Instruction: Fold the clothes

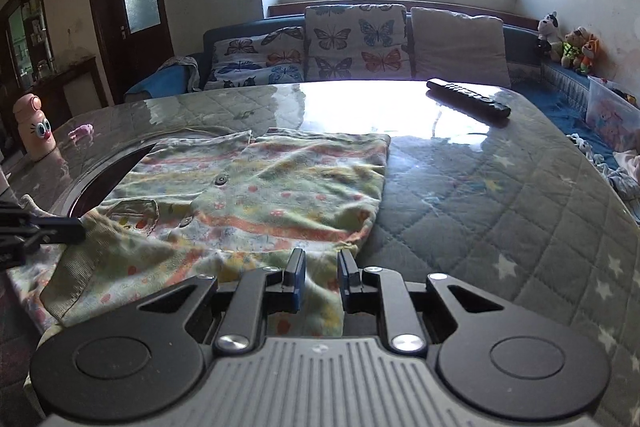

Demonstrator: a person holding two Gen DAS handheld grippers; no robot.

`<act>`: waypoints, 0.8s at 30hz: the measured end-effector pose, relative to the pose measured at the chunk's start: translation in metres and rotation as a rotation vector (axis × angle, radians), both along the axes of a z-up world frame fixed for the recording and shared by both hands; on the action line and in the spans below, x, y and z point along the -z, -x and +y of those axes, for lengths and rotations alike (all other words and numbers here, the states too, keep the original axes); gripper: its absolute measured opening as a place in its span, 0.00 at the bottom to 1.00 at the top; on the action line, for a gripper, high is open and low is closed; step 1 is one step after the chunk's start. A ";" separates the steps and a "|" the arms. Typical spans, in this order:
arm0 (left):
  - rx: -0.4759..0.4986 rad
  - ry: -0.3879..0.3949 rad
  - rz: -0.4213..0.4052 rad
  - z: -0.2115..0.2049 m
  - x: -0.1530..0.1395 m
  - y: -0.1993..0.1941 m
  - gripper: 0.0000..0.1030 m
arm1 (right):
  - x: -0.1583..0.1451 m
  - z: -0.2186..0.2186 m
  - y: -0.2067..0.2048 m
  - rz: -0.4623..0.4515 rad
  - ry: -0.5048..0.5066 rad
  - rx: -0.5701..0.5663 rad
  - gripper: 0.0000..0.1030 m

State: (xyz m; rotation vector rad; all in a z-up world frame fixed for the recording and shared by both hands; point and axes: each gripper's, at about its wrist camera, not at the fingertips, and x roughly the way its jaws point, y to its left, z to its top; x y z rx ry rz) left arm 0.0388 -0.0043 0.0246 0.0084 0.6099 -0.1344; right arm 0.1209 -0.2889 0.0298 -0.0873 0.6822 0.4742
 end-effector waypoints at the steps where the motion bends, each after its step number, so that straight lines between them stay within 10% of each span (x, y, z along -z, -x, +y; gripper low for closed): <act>1: -0.004 0.003 -0.012 0.000 -0.002 0.001 0.02 | 0.003 0.004 -0.003 -0.001 0.011 -0.002 0.19; 24: 0.006 0.003 0.035 -0.005 0.015 -0.016 0.03 | 0.021 0.029 -0.016 -0.023 0.135 0.054 0.21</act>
